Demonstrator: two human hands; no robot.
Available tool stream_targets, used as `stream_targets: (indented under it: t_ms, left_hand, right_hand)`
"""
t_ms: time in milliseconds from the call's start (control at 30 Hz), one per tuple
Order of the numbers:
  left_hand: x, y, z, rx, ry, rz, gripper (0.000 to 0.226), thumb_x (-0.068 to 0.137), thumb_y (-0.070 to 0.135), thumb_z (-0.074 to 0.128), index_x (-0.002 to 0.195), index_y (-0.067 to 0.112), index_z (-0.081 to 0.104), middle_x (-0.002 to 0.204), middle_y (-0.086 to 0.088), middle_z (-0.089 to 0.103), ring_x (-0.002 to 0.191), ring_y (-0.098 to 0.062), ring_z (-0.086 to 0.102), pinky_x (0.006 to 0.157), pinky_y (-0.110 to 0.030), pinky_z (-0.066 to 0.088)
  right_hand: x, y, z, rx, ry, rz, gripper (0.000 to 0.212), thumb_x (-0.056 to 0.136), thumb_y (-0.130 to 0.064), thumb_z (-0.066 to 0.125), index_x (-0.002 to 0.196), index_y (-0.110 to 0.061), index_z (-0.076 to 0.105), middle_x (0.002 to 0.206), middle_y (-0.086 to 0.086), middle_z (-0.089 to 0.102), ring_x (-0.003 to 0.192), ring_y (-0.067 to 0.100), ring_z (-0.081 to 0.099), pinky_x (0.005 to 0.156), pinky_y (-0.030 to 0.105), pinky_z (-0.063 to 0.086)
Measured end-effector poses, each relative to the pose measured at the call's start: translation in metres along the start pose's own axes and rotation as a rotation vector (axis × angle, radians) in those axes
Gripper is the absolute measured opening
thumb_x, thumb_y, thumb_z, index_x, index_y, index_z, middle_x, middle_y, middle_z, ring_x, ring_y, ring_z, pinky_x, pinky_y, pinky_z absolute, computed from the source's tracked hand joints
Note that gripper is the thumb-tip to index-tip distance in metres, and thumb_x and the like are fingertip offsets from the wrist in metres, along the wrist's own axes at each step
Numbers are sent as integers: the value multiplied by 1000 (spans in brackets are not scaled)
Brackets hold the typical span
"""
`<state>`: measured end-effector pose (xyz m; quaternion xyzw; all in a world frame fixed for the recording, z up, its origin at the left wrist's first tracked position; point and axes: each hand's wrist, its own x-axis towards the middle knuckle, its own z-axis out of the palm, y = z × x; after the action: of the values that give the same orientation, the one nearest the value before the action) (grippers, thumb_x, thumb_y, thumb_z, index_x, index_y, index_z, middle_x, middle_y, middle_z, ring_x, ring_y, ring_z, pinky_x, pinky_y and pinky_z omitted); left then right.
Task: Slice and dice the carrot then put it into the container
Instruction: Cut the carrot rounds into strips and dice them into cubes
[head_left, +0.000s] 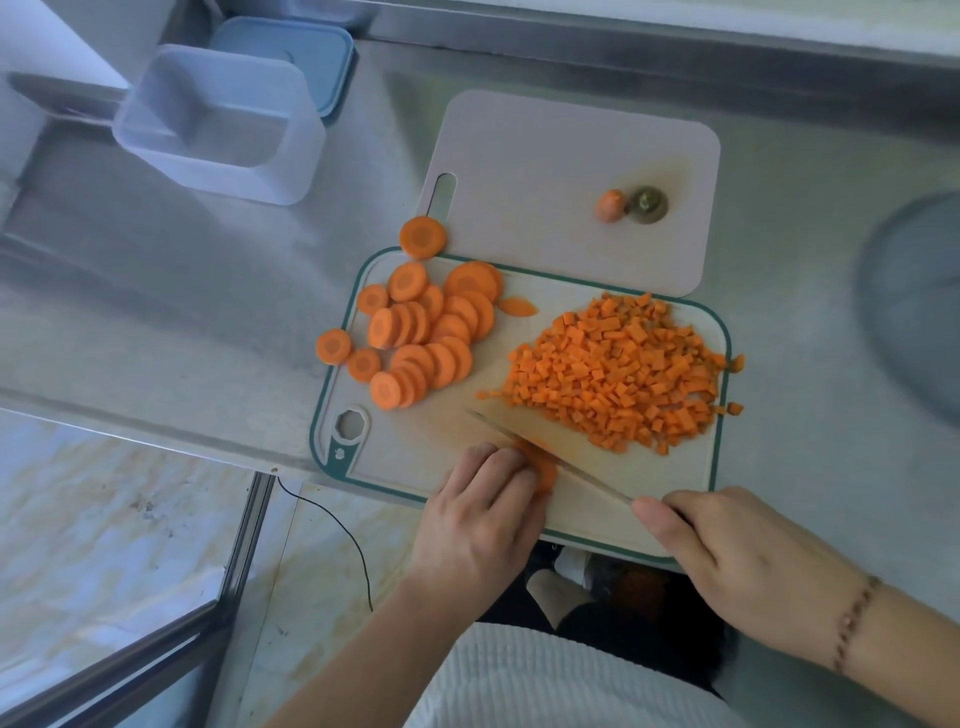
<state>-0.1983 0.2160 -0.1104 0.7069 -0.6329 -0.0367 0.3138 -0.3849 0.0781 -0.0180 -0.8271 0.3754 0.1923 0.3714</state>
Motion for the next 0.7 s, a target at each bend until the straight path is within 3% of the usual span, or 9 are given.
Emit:
stream_targets:
  t_ms: [133,233,467,567,700]
  left_hand:
    - [-1,1,0,-22,43,-21,7,91,10,75,86,4,75,91,-6,69,88,-30,64,81,-35,54]
    - [0,2,0,-44,49,-22,4,91,8,75,89,4,77,94,-5,71,93,-30,65,83,-35,54]
    - [1,5,0,-46,31,-46,5,89,7,76,85,4,75,91,-5,69,89,-30,63,79,-35,54]
    - [1,4,-1,-47,44,-79,6,88,7,78,84,4,75,90,-6,68,84,-29,61,75,-33,53]
    - [-1,2,-3,-46,38,-61,5,87,8,80,85,5,76,87,-5,67,85,-28,63,75,-33,54]
  right_hand:
    - [-14,5,1,-34,0,23,74,81,-78,1,60,-22,44,51,2,47,55,15,52,54,30,43]
    - [-15,-7,3,-101,-51,62,67,82,-70,-2,66,-24,44,58,-1,51,56,15,52,60,32,47]
    - [5,-21,8,-24,-10,13,63,86,-69,9,64,-23,46,52,-6,46,46,9,45,52,27,43]
    - [-9,-11,10,10,24,32,66,85,-71,6,59,-24,43,47,-4,46,50,9,50,49,26,39]
    - [-21,-4,11,-20,-18,60,74,83,-76,-2,60,-23,44,53,-1,51,55,13,53,56,32,46]
